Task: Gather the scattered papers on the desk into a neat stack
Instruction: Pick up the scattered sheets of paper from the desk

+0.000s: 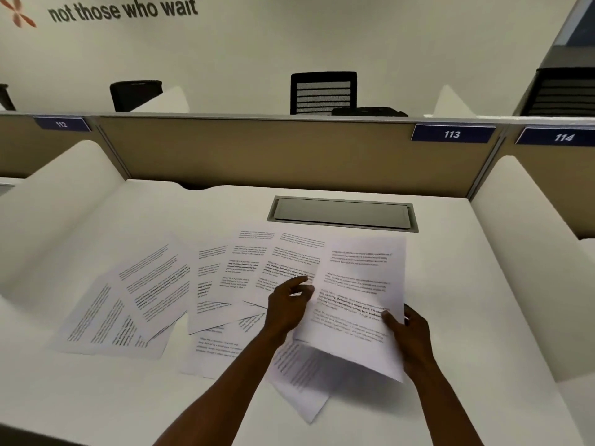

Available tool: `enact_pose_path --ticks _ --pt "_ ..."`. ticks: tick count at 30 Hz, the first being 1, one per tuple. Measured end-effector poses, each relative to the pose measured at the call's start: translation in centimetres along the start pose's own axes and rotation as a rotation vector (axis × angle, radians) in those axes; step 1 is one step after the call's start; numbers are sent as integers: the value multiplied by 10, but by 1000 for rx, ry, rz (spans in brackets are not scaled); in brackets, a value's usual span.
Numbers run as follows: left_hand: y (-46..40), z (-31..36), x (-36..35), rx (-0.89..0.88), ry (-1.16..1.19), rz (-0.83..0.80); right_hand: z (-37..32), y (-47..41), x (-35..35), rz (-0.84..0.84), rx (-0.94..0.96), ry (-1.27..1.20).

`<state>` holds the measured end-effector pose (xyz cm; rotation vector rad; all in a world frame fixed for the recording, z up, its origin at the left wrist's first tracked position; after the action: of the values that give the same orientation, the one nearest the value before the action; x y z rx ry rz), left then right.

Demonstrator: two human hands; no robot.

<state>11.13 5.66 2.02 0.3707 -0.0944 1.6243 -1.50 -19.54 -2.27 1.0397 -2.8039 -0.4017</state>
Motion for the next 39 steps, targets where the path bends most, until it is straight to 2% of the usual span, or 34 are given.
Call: enact_pose_path --ticks 3,5,8,11,15,18,22,26,33,36,39 --pt "-39 -8 32 -95 -267 175 5 3 -17 30 -14 -35" --pt "-61 -14 50 -169 -508 219 6 4 -31 36 -32 -49" --pt "-87 -31 66 -221 -878 119 1 6 -54 39 -44 -61" --pt "-102 -46 68 -204 -988 11 -4 3 -79 34 -45 -48" --pt "-107 -52 64 -204 -944 -7 -3 0 -101 33 -43 -36" --pt "-111 -58 67 -112 -884 -39 6 1 -113 30 -67 -8" --pt "-111 -70 80 62 -643 -41 21 4 -124 21 -109 55" --pt "-101 -71 88 20 -391 -23 34 12 -129 7 -121 114" --pt "-94 -56 85 213 1 -179 34 15 -134 -18 -168 117" --pt "-91 -49 80 248 81 -292 30 17 -137 -65 -169 132" --pt "-87 -48 73 266 116 -411 18 23 -139 -49 -75 218"
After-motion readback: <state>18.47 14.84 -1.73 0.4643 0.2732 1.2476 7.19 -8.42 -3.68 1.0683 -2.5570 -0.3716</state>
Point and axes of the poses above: each hand's wrist, its own y-axis away from the middle knuckle, its own x-axis out of the back of the hand, z = x × y, the point moved 6 cm from there along -y, towards the middle knuckle, and after that the axes turned 13 degrees about z, right-handed, at the moved point
